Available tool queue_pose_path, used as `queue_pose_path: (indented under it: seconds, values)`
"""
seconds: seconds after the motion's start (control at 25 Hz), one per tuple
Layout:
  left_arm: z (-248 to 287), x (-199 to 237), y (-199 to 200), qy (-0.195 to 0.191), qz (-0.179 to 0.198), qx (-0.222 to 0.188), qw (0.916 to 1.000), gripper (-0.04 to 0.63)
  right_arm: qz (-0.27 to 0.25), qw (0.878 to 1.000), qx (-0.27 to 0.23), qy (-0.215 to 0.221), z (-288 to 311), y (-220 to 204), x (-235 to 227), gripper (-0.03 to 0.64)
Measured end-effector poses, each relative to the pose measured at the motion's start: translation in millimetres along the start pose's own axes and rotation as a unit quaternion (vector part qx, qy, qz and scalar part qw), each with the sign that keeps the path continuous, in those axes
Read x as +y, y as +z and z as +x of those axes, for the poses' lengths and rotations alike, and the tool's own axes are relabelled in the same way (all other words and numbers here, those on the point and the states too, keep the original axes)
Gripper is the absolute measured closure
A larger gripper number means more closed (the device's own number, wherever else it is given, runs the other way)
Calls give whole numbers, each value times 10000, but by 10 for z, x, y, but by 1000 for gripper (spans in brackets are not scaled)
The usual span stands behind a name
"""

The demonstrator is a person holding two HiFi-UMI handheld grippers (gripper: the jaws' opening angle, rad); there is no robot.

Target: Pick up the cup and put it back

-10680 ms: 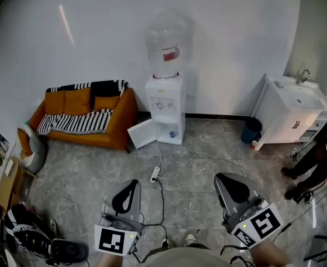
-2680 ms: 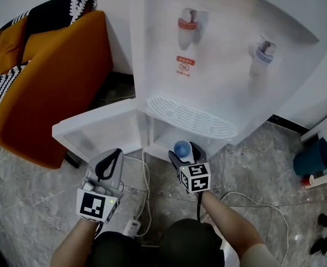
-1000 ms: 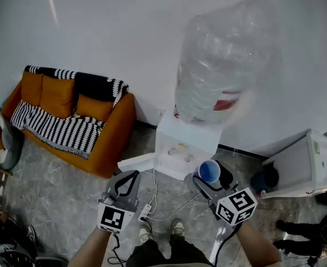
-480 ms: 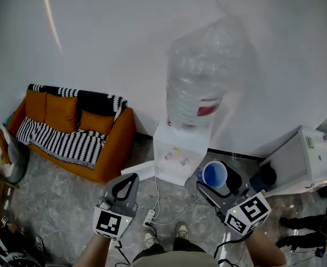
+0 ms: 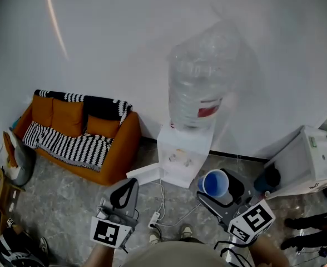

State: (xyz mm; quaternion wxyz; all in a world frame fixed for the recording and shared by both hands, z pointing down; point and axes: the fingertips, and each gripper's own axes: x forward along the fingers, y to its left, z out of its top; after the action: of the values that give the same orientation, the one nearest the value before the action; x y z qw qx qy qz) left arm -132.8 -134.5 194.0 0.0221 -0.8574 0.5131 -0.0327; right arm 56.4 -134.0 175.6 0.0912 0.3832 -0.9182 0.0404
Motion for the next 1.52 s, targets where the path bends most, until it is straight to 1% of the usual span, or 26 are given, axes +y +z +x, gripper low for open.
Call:
queue_pose_path:
  seconds: [0.08, 0.24, 0.32, 0.4, 0.6, 0.8, 0.88, 1.0, 1.08, 1.24, 1.36, 1.52]
  values:
    - [-22, 21, -25, 86, -23, 9, 10000, 594, 17, 10000, 18, 60, 10, -35, 34, 249]
    - [4, 67, -20, 52, -133, -125, 9998, 594, 31, 9998, 103, 145, 84, -117, 33, 249]
    - [31, 100, -62, 154, -126, -33, 9998, 594, -1, 9998, 136, 162, 139, -150, 1, 249]
    - [46, 124, -105, 253, -218, 25, 9994, 594, 23, 9997, 129, 198, 202, -163, -29, 249]
    - [46, 139, -152, 363, -158, 76, 9992, 594, 140, 9993, 77, 327, 443, -165, -87, 249]
    - [59, 184, -171, 455, -209, 107, 9987, 594, 156, 9993, 16, 350, 791, -130, -239, 249]
    - [68, 207, -192, 484, -218, 125, 9985, 594, 126, 9996, 15, 261, 930, -139, -372, 249]
    - [87, 255, -218, 512, -158, 172, 9984, 594, 37, 10000, 73, 11, 1106, -188, -648, 249]
    - [121, 278, -221, 536, -220, 195, 9981, 594, 36, 9998, 114, -133, 1197, -242, -851, 249]
    - [226, 310, -193, 526, -158, 210, 9983, 594, 326, 9989, 155, -314, 1312, -374, -1209, 249]
    - [325, 313, -196, 476, -92, 220, 9986, 594, 261, 9978, 298, -528, 1370, -525, -1432, 249]
    - [475, 295, -286, 412, -174, 321, 9985, 594, 165, 9960, 559, -679, 1469, -819, -1653, 247]
